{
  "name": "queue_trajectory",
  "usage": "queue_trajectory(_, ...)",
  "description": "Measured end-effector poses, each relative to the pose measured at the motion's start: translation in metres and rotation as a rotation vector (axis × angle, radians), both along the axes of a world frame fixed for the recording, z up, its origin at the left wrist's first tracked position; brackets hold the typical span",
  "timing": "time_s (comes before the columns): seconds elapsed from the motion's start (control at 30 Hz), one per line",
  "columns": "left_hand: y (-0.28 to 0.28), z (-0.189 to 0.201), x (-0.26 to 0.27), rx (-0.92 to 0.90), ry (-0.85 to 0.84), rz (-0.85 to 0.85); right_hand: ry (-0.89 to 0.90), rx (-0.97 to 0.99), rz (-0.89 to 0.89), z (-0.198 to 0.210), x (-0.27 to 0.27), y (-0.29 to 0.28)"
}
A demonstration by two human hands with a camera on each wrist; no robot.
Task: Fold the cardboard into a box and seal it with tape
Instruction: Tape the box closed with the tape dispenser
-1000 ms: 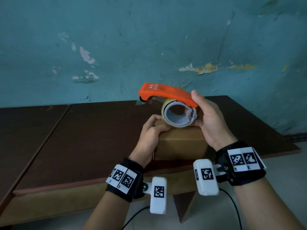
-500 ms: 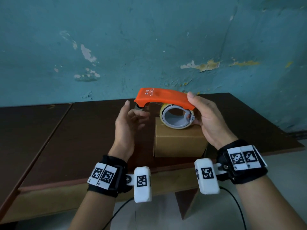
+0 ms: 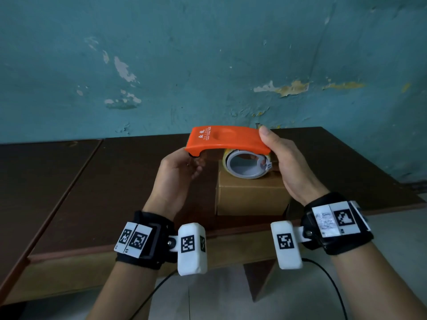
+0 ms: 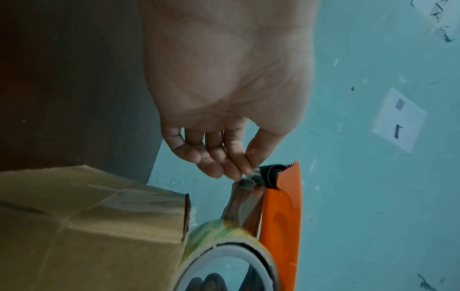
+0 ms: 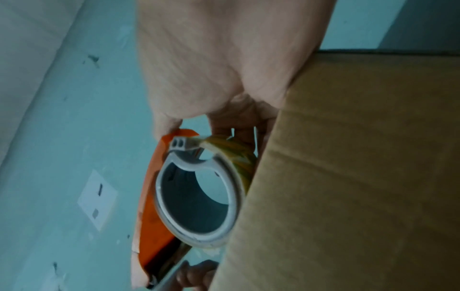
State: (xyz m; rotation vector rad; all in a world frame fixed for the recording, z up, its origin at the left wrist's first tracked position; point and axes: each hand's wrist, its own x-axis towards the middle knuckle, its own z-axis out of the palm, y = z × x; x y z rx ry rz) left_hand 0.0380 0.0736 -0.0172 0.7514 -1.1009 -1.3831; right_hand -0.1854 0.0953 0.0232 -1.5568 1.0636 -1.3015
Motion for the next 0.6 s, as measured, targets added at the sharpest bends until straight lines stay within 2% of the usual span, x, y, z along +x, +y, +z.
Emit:
queue_trajectory(0.1, 0.002, -0.002, 0.002, -0.007, -0.074, 0.036, 0.087, -0.013, 0.041, -0.002, -0.001, 0.000)
queue_trajectory(0.2, 0.002, -0.008, 0.005, 0.149, -0.042, 0.096, 0.141, -0.002, 0.034, -0.004, -0.001, -0.002)
queue_trajectory(0.3, 0.002, -0.012, 0.009, 0.305, -0.063, 0.070, 0.250, -0.030, -0.075, -0.006, 0.001, -0.004)
queue_trajectory(0.4, 0.004, -0.014, 0.014, 0.316, -0.213, -0.011, 0.233, -0.031, -0.083, -0.005, 0.001, -0.002)
queue_trajectory(0.47, 0.006, -0.016, 0.014, 0.287, -0.332, 0.008, 0.229, -0.033, -0.086, -0.004, 0.001, 0.000)
queue_trajectory(0.6, 0.006, -0.016, 0.013, 0.296, -0.402, 0.031, 0.185, -0.029, -0.082, -0.004, 0.001, 0.001)
